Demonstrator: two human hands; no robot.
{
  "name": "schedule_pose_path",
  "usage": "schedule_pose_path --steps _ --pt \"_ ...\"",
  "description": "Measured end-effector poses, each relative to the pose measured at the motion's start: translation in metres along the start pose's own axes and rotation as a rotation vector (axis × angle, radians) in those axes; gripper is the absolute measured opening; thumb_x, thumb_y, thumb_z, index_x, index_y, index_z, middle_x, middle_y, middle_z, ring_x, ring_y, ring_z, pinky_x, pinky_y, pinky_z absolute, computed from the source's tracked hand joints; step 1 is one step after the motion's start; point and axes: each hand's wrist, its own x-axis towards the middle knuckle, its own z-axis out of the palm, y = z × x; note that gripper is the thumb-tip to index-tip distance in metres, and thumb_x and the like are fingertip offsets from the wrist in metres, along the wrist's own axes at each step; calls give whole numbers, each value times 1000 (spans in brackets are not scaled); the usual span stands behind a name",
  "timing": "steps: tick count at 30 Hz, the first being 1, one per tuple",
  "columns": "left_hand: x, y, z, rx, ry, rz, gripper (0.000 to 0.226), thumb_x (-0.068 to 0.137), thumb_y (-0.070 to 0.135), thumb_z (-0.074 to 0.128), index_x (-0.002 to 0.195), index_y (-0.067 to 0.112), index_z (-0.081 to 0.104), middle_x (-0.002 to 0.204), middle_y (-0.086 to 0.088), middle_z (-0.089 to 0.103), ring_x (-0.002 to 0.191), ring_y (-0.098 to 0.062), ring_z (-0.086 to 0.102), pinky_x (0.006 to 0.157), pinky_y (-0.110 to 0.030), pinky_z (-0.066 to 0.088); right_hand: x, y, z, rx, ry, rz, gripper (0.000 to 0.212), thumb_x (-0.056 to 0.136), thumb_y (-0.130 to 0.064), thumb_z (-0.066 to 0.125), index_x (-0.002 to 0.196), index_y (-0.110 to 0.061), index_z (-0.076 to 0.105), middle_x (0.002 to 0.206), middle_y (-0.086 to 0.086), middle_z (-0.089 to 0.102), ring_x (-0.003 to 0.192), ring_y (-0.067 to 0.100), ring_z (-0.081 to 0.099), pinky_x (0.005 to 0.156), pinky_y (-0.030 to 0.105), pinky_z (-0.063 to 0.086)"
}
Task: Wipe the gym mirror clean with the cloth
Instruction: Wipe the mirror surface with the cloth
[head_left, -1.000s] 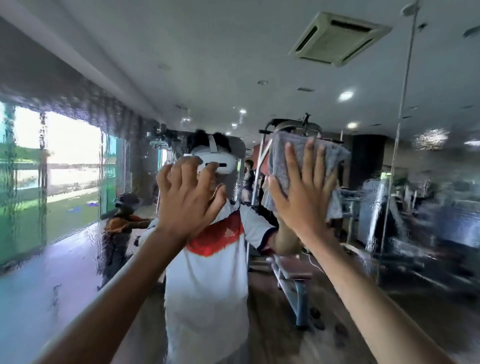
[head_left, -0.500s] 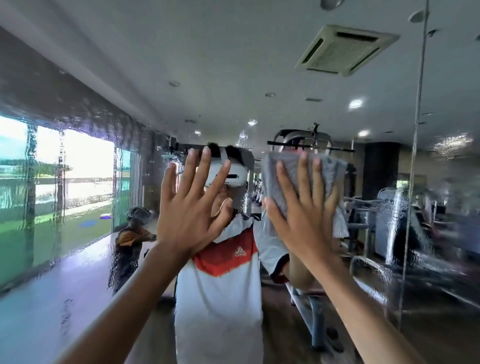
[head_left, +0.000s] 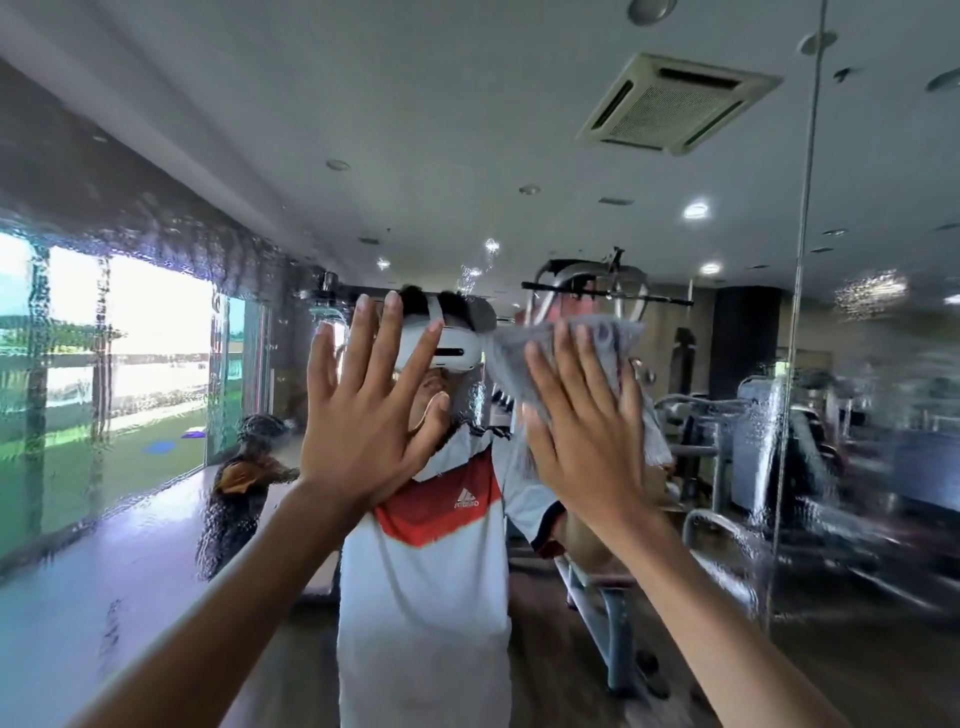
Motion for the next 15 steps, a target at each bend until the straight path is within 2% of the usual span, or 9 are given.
schedule_pose_path --steps 1,3,6,8,10,13,15 --pt "0 0 0 4 -2 4 65 102 51 25 160 21 21 167 -16 11 154 -36 11 119 -64 16 -14 9 0 -46 -15 -38 55 106 -48 17 156 -25 15 163 8 19 150 30 21 118 63 17" --pt "1 2 1 21 0 4 67 103 53 24 160 19 22 166 -18 13 154 -38 11 118 -65 15 -25 26 -2 -97 -18 33 58 104 -58 18 155 -32 13 163 10 15 149 34 19 115 69 14" --pt "1 6 0 39 15 -6 68 103 54 22 159 17 24 165 -20 15 153 -39 12 119 -65 13 -8 30 -3 -127 -6 221 65 98 -66 19 156 -42 0 164 12 -3 152 34 2 117 66 2" --pt "2 7 0 23 26 -13 68 103 54 23 159 17 25 165 -20 15 153 -39 11 120 -65 12 8 17 -2 -106 8 263 65 98 -68 15 154 -45 -7 163 8 -11 152 32 -4 116 63 -6" --pt "2 8 -1 13 37 -17 67 103 53 23 159 17 25 166 -20 15 154 -38 11 120 -64 11 14 3 -1 -98 26 248 61 101 -64 12 156 -40 -2 164 7 -7 152 33 1 118 60 -5" --pt "3 7 -2 8 58 -12 66 103 53 24 159 19 26 166 -18 15 154 -37 11 121 -62 10 -3 -4 1 -99 39 140 57 106 -47 17 157 -22 11 164 12 12 152 31 13 123 49 3" --pt "4 6 -3 -3 63 -11 65 103 52 24 158 19 28 166 -18 16 154 -36 13 121 -61 10 -21 5 0 -81 15 32 56 107 -41 21 156 -16 15 163 12 15 153 24 9 124 43 2"
